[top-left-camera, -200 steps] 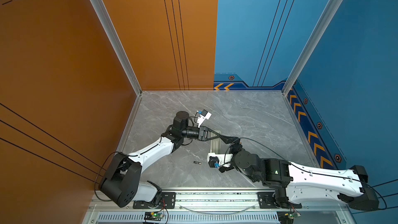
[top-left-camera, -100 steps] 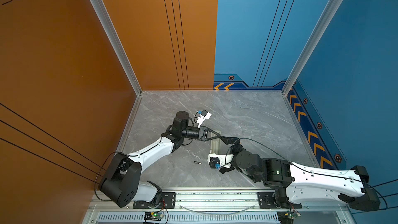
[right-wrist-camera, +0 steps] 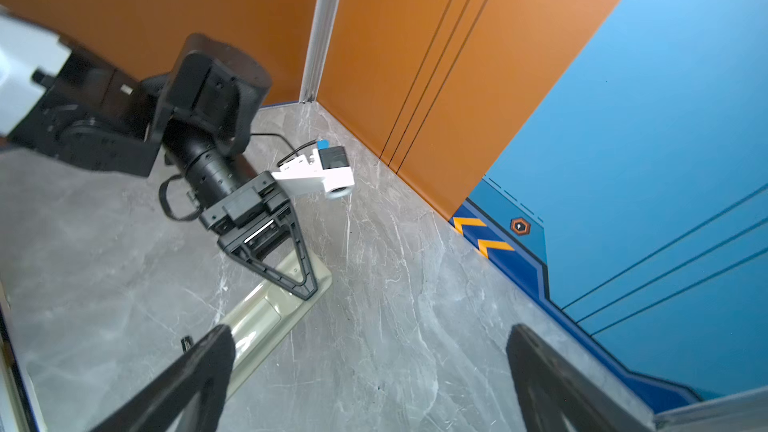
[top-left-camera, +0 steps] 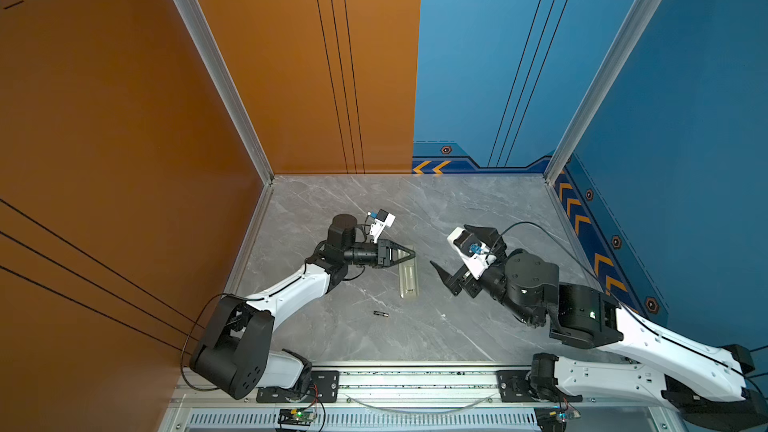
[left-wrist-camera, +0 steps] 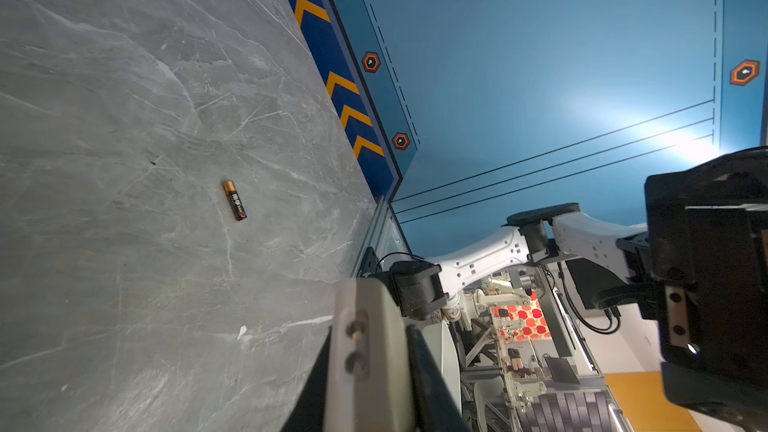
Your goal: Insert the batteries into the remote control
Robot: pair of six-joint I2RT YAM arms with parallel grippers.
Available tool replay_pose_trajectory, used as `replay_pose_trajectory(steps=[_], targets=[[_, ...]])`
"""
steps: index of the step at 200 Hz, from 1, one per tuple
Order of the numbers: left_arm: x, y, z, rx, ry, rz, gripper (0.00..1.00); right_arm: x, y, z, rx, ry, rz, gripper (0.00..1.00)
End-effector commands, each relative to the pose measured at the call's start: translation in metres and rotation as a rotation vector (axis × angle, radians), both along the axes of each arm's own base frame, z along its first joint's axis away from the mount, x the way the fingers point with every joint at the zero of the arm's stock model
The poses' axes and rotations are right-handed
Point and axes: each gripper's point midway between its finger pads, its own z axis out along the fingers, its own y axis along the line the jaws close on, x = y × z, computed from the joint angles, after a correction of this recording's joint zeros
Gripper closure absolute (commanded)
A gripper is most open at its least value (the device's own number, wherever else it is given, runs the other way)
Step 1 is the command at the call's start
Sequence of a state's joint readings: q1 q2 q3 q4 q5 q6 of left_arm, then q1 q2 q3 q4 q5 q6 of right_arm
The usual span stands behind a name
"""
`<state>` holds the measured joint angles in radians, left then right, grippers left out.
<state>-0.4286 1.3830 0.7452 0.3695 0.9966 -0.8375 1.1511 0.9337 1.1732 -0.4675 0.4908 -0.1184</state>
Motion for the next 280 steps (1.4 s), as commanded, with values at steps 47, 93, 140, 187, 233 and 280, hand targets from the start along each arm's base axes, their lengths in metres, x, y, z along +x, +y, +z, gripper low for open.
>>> replay_pose_trajectory(steps=[47,93,140,187,233,280], targets=[[0.016,0.033,-0.015,0.232,-0.019,0.194,1.0,0.015,-0.006,-0.067,0.083,0.457,-0.125,0.0],[0.019,0.049,-0.023,0.343,0.005,0.272,1.0,0.011,0.027,-0.101,0.096,0.622,-0.056,0.0],[0.019,0.064,-0.033,0.419,0.063,0.34,1.0,0.006,0.058,-0.124,0.171,0.753,0.025,0.02],[0.023,0.078,-0.035,0.42,0.12,0.411,1.0,0.004,0.081,-0.148,0.222,0.824,0.069,0.06],[0.023,0.08,-0.032,0.41,0.131,0.432,1.0,0.007,0.098,-0.168,0.233,0.864,0.093,0.13],[0.019,0.075,-0.032,0.411,0.12,0.408,1.0,0.01,0.114,-0.184,0.222,0.902,0.12,0.19]])
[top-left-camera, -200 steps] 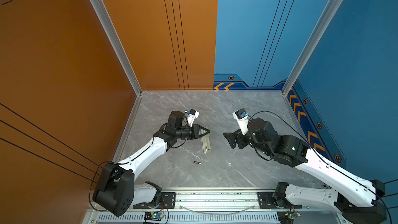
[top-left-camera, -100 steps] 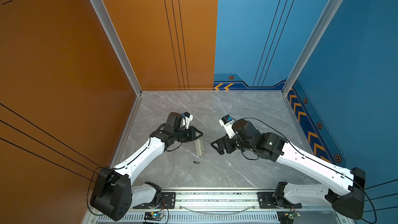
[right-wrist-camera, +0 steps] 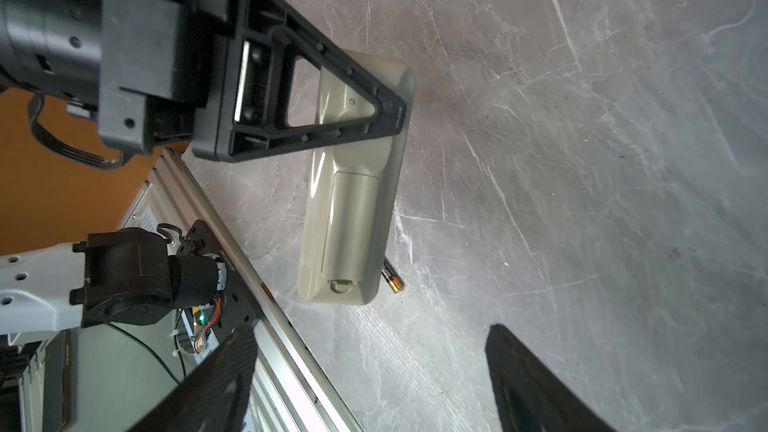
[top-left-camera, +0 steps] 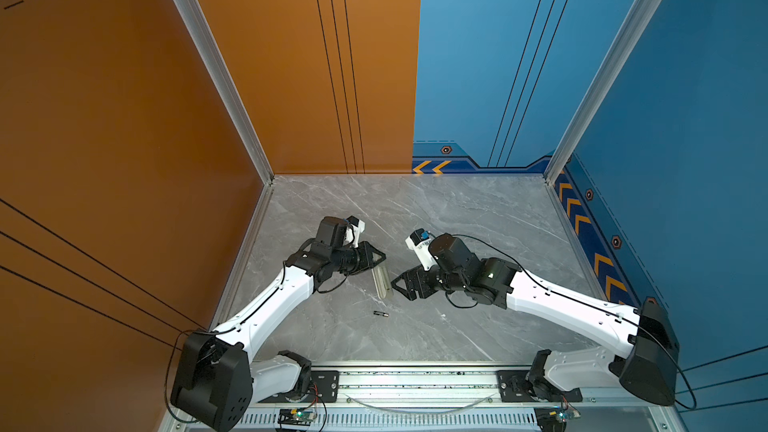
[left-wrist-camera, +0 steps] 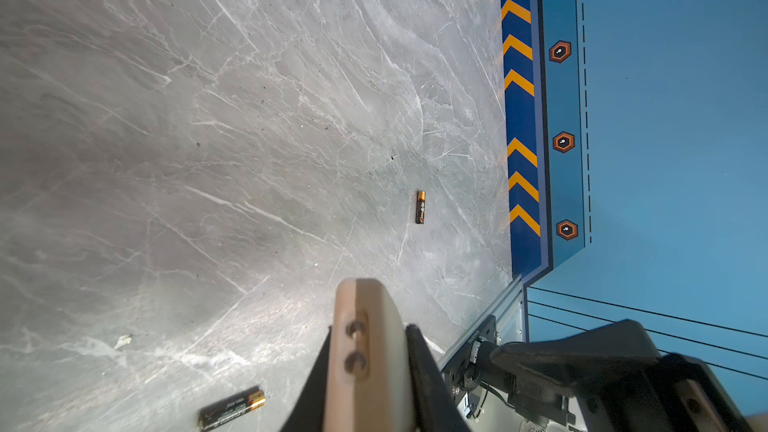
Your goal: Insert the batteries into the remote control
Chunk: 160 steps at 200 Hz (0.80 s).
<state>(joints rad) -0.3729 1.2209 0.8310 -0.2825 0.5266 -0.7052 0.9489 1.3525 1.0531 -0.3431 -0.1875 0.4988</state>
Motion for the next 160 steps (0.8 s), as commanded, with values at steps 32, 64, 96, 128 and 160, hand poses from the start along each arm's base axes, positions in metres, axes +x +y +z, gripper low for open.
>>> replay_pose_trajectory(steps=[32,64,96,128,160], targets=[[0.0,-0.004,0.013,-0.006,-0.036,-0.017,1.0,0.001,0.023,-0.012,0.042,0.049,0.048,0.25],[0.0,-0.006,0.012,0.002,-0.041,-0.031,1.0,0.001,0.029,-0.019,0.043,0.069,0.057,0.27],[0.0,-0.008,0.009,0.015,-0.044,-0.041,1.0,0.001,0.034,-0.024,0.043,0.087,0.063,0.33],[0.0,-0.008,0.003,0.032,-0.04,-0.047,1.0,0.002,0.038,-0.03,0.041,0.115,0.068,0.35],[0.001,-0.009,0.001,0.041,-0.042,-0.051,1.0,0.003,0.039,-0.035,0.039,0.129,0.066,0.38]])
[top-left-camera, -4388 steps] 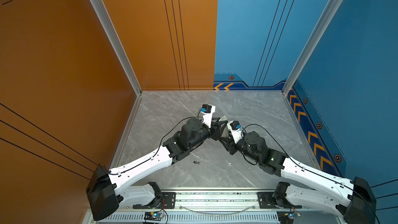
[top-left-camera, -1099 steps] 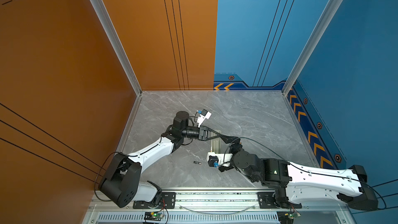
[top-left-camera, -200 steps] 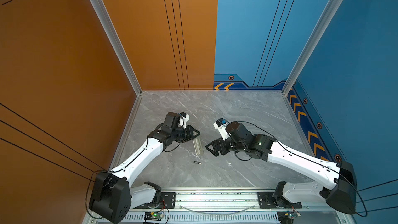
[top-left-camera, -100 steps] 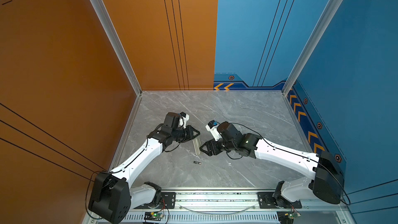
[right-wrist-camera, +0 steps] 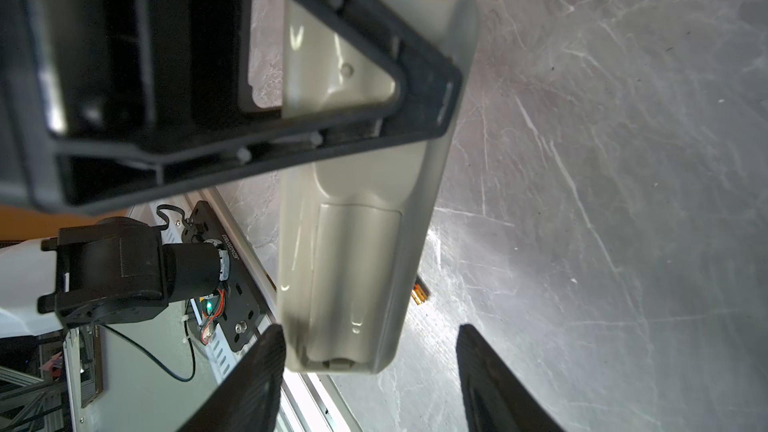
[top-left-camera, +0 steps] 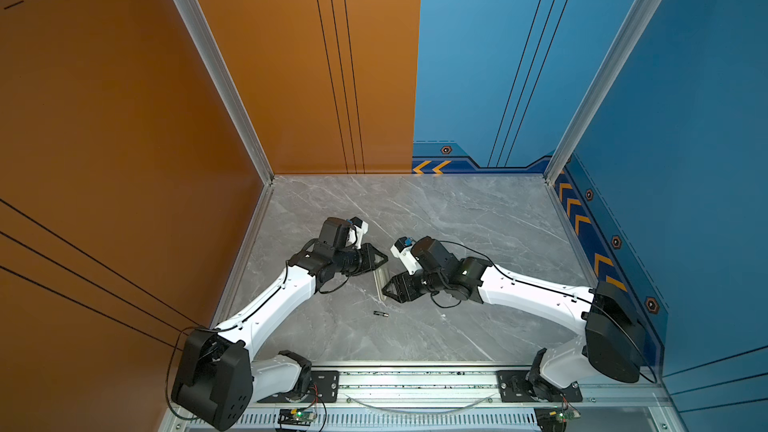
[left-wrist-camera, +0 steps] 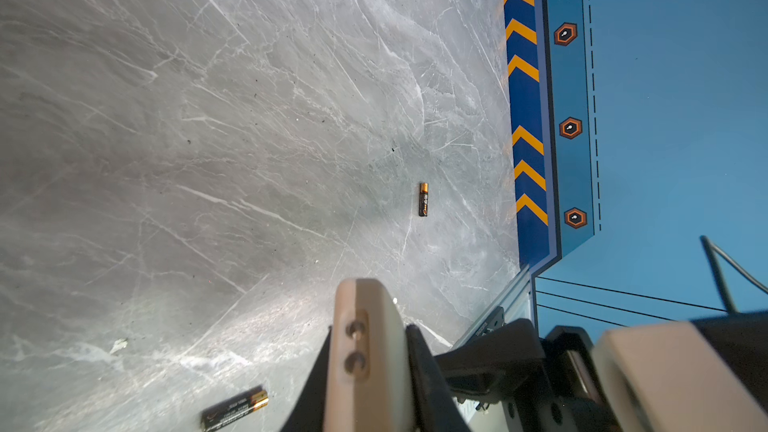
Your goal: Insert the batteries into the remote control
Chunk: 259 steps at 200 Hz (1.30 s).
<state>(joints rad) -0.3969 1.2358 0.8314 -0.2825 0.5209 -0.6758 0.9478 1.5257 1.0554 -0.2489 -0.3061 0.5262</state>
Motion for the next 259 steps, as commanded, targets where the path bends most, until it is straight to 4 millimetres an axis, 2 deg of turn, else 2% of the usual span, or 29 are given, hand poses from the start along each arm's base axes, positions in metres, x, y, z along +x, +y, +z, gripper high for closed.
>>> replay_pose_trajectory(steps=[1,109,218,259], targets=[[0.005,-0.003,0.006,0.02,-0.033,-0.013,1.0,0.005,0.008,0.012,0.046,0.001,-0.004,0.37],[0.005,-0.005,0.004,0.029,-0.036,-0.029,1.0,0.004,0.014,0.005,0.062,0.044,0.007,0.49],[0.006,-0.006,0.004,0.034,-0.04,-0.034,1.0,0.005,0.014,0.004,0.064,0.057,0.002,0.66],[0.006,-0.006,0.004,0.033,-0.042,-0.035,1.0,0.005,0.014,0.003,0.064,0.06,0.001,0.69]])
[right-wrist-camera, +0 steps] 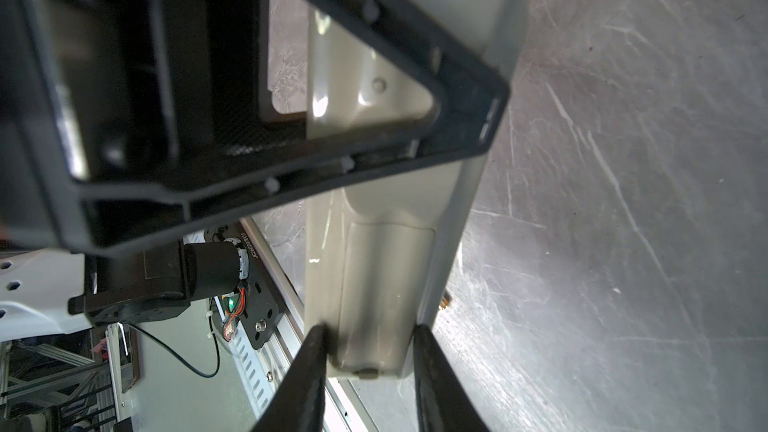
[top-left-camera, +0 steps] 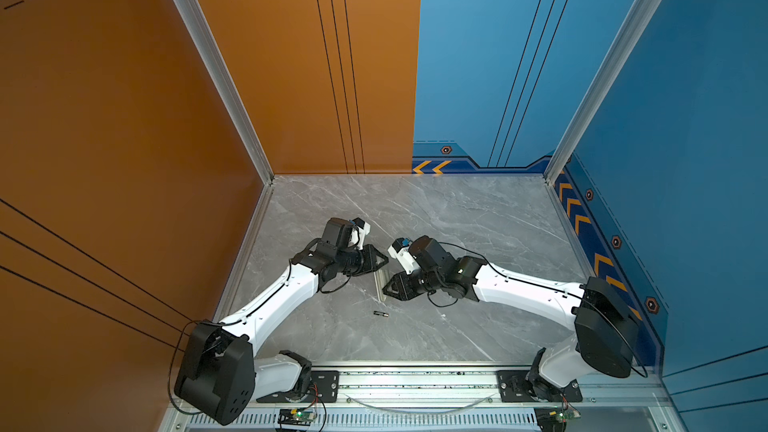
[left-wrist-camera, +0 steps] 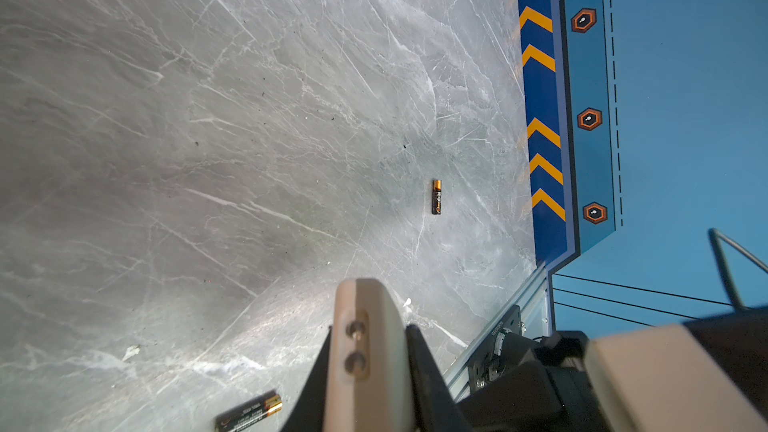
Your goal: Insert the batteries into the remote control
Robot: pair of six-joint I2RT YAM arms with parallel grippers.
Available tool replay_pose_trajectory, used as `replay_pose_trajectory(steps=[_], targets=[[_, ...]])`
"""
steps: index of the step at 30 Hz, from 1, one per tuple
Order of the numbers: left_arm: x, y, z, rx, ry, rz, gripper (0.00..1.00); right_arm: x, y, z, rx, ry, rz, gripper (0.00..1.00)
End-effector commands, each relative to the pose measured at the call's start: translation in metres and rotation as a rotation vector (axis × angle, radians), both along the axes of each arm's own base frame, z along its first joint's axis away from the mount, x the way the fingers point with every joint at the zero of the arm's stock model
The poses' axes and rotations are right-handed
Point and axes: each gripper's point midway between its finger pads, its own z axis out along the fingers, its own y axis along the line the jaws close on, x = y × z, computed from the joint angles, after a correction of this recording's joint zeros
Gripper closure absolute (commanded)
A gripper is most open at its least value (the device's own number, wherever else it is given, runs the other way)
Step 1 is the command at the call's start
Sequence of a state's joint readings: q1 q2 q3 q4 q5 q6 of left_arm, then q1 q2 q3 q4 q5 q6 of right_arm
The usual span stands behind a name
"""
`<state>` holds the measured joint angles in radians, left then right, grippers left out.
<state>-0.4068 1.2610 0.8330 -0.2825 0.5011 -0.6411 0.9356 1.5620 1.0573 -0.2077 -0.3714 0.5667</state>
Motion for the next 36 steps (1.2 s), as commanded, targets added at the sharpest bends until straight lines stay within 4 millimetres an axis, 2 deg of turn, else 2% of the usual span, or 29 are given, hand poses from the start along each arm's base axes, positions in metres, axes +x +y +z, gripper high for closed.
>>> replay_pose_trajectory(steps=[1,36], targets=[[0.0044,-0.0046,0.0134,-0.002,-0.035,-0.018,1.0,0.0052,0.0052,0.0075,0.024,-0.001,-0.006,0.69],[0.0039,-0.0032,0.013,0.004,-0.039,-0.017,1.0,0.0059,0.0062,0.0073,0.038,0.016,-0.011,0.77]])
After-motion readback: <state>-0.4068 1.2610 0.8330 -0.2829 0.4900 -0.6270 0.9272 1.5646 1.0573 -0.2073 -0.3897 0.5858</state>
